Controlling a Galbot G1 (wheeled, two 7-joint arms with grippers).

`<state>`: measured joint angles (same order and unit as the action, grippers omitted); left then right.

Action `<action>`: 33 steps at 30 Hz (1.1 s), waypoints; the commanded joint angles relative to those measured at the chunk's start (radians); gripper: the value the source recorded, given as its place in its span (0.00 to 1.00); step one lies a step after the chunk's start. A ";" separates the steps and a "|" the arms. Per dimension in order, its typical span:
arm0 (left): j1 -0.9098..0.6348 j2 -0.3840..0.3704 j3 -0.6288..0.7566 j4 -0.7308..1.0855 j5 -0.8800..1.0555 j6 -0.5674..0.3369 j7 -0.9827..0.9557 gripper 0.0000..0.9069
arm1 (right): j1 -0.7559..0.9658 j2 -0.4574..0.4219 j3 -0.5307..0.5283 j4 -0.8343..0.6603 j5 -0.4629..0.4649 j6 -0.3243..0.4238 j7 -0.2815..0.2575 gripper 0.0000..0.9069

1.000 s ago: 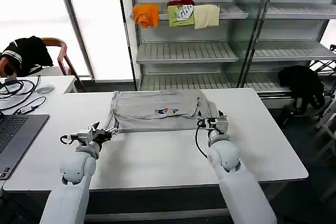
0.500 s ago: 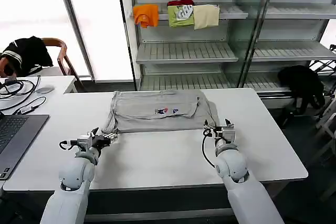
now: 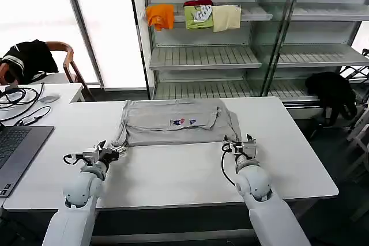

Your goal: Fold and organize the clothes.

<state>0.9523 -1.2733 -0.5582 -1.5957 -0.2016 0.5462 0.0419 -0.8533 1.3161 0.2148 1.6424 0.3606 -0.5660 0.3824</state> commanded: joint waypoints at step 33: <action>0.052 0.016 -0.002 -0.028 0.006 -0.039 0.005 0.02 | -0.049 -0.035 0.005 0.017 0.047 0.004 -0.025 0.00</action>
<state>0.9752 -1.2614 -0.5574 -1.5689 -0.1934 0.5093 0.0490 -0.8878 1.2848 0.2199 1.6291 0.3912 -0.5597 0.3552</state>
